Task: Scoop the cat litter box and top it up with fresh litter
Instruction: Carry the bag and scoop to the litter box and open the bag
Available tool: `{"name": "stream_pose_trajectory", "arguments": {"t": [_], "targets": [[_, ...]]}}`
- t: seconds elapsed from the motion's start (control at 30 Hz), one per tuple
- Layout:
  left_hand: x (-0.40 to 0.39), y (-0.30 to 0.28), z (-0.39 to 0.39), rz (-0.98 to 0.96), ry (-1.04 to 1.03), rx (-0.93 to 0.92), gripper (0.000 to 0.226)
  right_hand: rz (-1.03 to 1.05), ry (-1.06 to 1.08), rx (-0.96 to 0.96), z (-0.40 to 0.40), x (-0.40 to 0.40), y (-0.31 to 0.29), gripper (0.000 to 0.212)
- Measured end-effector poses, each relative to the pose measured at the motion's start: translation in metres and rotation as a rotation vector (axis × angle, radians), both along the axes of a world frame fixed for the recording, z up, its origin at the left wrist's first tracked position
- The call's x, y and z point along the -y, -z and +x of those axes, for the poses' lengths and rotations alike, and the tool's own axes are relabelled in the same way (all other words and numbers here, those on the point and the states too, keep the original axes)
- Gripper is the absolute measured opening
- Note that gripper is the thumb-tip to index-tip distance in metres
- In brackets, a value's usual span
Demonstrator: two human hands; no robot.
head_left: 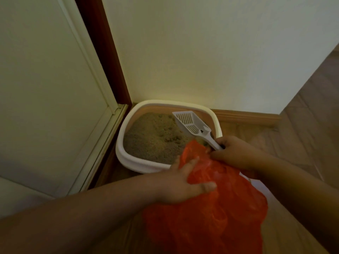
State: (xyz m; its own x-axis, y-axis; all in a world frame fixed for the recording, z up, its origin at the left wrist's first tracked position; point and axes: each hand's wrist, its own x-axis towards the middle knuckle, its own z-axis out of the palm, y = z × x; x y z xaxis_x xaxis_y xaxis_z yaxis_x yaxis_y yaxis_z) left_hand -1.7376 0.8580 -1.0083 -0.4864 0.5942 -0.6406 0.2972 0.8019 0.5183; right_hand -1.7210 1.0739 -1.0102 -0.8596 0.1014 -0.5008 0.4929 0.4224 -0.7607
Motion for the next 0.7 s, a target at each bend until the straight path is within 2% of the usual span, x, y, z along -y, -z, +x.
{"name": "stream_pose_trajectory", "arguments": {"t": [0.07, 0.1, 0.13, 0.2, 0.23, 0.27, 0.33, 0.47, 0.53, 0.6, 0.67, 0.7], "targets": [[0.001, 0.003, 0.006, -0.091, 0.130, -0.041, 0.103, -0.040, 0.024, 0.020, -0.001, 0.004, -0.001, 0.011], [0.002, 0.004, 0.006, -0.130, 0.226, -0.099, 0.098, -0.052, 0.028, 0.033, -0.001, 0.006, -0.002, 0.012], [0.002, 0.005, 0.007, -0.132, 0.296, -0.167, 0.081, -0.034, 0.018, 0.037, -0.001, 0.006, -0.003, 0.013], [0.002, 0.010, 0.006, 0.038, 0.282, -0.282, 0.036, 0.089, -0.028, 0.015, -0.001, 0.003, -0.004, 0.012], [0.003, 0.013, 0.004, 0.163, 0.252, -0.331, 0.025, 0.162, -0.044, -0.009, -0.001, 0.001, -0.006, 0.011], [0.006, 0.015, 0.001, 0.269, 0.240, -0.386, 0.023, 0.232, -0.050, -0.035, -0.001, -0.003, -0.007, 0.011], [0.014, 0.014, -0.012, 0.399, 0.183, -0.385, 0.028, 0.368, -0.063, -0.078, 0.000, -0.014, -0.009, 0.011], [0.038, 0.002, -0.035, 0.579, -0.167, -0.209, 0.018, 0.496, -0.090, -0.127, 0.003, -0.037, -0.011, 0.008], [0.046, -0.010, -0.041, 0.503, -0.142, -0.211, 0.038, 0.448, -0.084, -0.115, 0.004, -0.043, -0.013, 0.004], [0.050, -0.017, -0.046, 0.341, -0.038, -0.318, 0.056, 0.365, -0.093, -0.065, 0.006, -0.046, -0.013, 0.005], [0.055, -0.014, -0.058, 0.298, -0.120, -0.237, 0.066, 0.283, -0.114, -0.035, 0.008, -0.046, -0.008, 0.005], [0.057, -0.012, -0.064, 0.209, -0.098, -0.223, 0.066, 0.260, -0.127, -0.042, 0.009, -0.045, -0.004, 0.003]]}}
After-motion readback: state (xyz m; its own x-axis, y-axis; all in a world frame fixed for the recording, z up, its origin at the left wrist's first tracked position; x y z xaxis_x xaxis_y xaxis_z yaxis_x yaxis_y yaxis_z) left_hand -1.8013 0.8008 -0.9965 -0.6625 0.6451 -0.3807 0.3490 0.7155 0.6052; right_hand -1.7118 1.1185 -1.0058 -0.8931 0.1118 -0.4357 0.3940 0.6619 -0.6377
